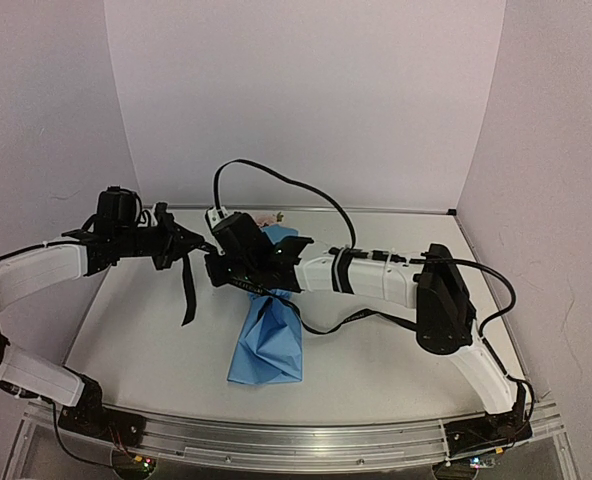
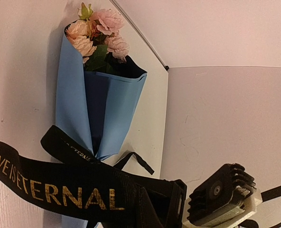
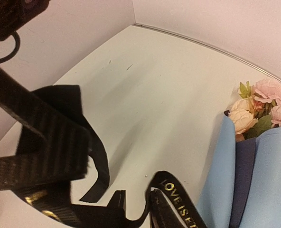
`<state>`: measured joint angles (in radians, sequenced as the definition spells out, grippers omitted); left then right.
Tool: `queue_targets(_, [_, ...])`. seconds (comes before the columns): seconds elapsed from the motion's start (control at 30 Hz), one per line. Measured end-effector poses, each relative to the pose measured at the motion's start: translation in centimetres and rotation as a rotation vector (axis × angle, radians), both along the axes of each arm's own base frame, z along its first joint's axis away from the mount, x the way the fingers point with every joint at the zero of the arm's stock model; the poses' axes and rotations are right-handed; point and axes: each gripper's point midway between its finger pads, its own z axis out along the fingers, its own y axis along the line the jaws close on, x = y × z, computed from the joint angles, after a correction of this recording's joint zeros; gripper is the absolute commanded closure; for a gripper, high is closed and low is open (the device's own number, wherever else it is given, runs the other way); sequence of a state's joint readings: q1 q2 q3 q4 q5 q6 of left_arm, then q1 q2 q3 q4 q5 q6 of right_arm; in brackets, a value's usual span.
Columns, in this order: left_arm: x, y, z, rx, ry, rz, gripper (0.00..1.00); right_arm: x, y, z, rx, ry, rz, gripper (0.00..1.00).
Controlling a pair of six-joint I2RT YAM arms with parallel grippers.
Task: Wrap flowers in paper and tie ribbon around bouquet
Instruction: Pass from the left arm to the right, then pass from the right arm to the left
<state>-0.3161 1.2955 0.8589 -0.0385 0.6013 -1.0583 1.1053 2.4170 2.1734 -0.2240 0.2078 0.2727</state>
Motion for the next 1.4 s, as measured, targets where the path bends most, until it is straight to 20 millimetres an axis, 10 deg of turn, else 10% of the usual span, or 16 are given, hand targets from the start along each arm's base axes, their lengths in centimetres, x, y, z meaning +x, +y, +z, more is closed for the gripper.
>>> queue_targets(0.3, [-0.3,1.0,-1.2,0.065,0.007,0.036,0.68,-0.7,-1.5,-0.9,-0.044,0.018,-0.017,1.00])
queue_targets(0.63, [-2.3,2.6,1.8,0.134,-0.178,0.040,0.40,-2.3,-4.2,5.7,-0.001,-0.003,-0.007,1.00])
queue_targets(0.87, [-3.3,2.7,5.5,0.184,-0.439,-0.015,0.38,-3.6,-6.4,4.9,-0.096,0.013,0.021,1.00])
queue_targets(1.4, [-4.6,-2.8,-0.8,0.271,-0.558,-0.334,0.42,-4.9,-7.3,2.8,-0.196,0.052,0.095,1.00])
